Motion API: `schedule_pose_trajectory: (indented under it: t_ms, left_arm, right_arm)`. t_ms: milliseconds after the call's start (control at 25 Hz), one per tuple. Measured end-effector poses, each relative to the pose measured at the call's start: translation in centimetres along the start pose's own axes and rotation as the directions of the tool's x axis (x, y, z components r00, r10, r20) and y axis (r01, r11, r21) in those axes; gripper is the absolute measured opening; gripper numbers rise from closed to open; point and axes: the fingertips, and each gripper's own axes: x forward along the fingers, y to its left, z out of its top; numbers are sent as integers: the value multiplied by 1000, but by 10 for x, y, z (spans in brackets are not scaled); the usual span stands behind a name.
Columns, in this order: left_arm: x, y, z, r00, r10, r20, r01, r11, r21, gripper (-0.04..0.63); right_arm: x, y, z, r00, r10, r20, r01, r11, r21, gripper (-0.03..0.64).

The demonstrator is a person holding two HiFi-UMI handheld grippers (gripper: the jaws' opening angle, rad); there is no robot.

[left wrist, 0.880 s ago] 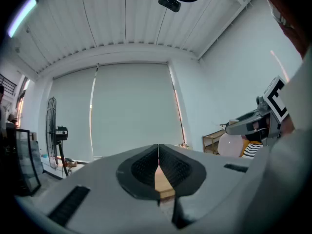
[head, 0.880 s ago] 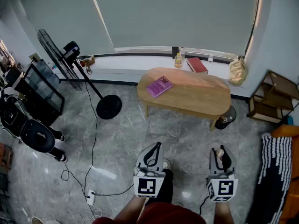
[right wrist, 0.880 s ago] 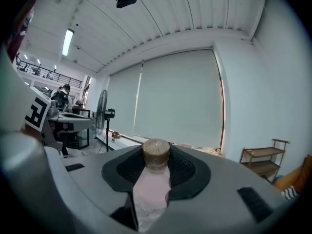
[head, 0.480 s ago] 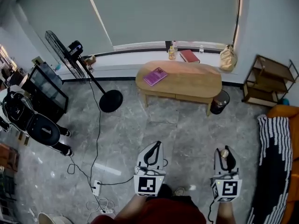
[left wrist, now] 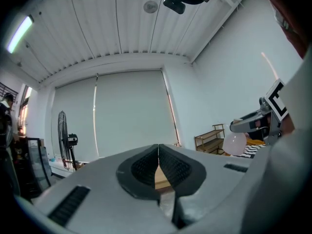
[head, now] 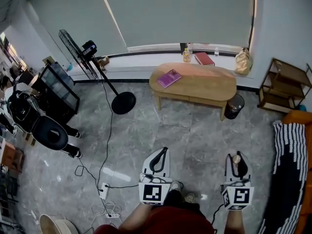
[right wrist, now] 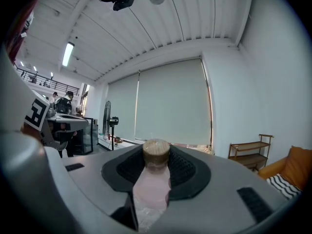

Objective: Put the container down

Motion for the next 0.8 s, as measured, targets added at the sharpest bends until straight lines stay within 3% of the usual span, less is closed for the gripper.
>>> schedule_pose_trajectory:
  t_ms: [440, 800]
  left_arm:
    - [-4, 1, 7, 999, 30, 27, -31, 998, 46, 9]
    - [15, 19, -7, 999, 42, 16, -42, 999, 6, 9]
  right_arm:
    - [7, 1, 6, 999, 31, 35, -31, 1000, 0, 135]
    - [34, 5, 10, 999, 35, 34, -34, 999, -30, 135]
